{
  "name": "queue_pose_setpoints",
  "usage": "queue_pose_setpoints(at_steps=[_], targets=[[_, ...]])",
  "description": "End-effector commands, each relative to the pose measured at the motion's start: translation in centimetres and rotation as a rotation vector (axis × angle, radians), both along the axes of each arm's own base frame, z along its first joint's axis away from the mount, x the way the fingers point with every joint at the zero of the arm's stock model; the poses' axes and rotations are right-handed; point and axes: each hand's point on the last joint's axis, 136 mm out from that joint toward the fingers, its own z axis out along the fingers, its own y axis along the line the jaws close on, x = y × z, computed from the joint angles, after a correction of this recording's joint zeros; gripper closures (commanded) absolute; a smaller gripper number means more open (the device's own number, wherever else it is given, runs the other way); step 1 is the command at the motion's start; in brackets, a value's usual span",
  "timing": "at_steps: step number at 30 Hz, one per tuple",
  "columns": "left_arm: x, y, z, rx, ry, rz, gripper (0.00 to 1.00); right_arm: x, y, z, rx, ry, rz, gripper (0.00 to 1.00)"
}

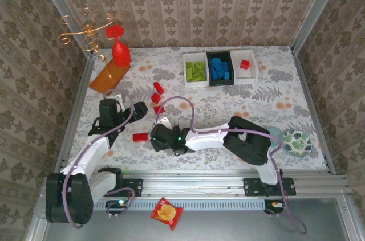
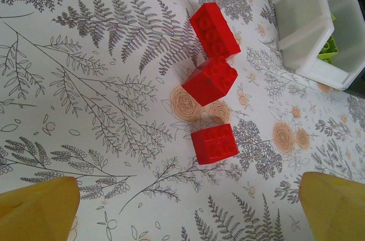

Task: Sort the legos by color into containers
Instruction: Pick up the lego from the bottom-center of the table, then place the lego in the container.

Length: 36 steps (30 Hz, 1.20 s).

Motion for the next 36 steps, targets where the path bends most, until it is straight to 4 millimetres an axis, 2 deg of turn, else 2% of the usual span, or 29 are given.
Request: queue_pose_setpoints(at_steps=[1, 6, 8, 11, 16, 21, 25, 27, 30, 36], targets=[[0.2, -0.2, 0.7, -0.03, -0.025, -0.004, 0.0, 0.2, -0.9, -0.1, -0.028, -0.009, -0.038, 0.22], [0.2, -0.6, 0.8, -0.035, -0.025, -0.021, 0.0, 1.2, -2.2, 1.3, 0.005, -0.026, -0.06, 0.41], [0.2, -1.0, 1.0, -0.032, -0.027, -0.033, 0.0, 1.9, -3.2, 2.0, 0.014, -0.034, -0.08, 0.43], [0.1, -1.9, 1.4, -0.029, -0.035, -0.06, 0.01, 3.8, -6.2, 3.6, 0.023, -0.056, -0.137, 0.44], [-0.2, -4.5, 2.3, -0.029, -0.056, -0.129, 0.01, 9.1, -14.3, 8.1, 0.081, -0.129, -0.306, 0.44], [-0.5, -7.3, 2.7, 0.005, -0.069, -0.209, 0.01, 15.0, -24.2, 13.2, 0.188, -0.209, -0.532, 0.44], [-0.5, -9.2, 3.0, 0.023, -0.073, -0.264, 0.01, 18.8, -31.7, 15.4, 0.249, -0.256, -0.709, 0.45], [-0.6, -10.1, 3.0, 0.029, -0.074, -0.289, 0.01, 20.9, -35.1, 15.5, 0.273, -0.256, -0.799, 0.46], [-0.5, -10.8, 3.0, 0.037, -0.072, -0.304, 0.01, 23.7, -38.1, 14.6, 0.282, -0.23, -0.882, 0.46], [-1.0, -11.9, 3.1, 0.045, -0.071, -0.334, 0.01, 28.6, -40.4, 12.1, 0.279, -0.182, -0.949, 0.44]])
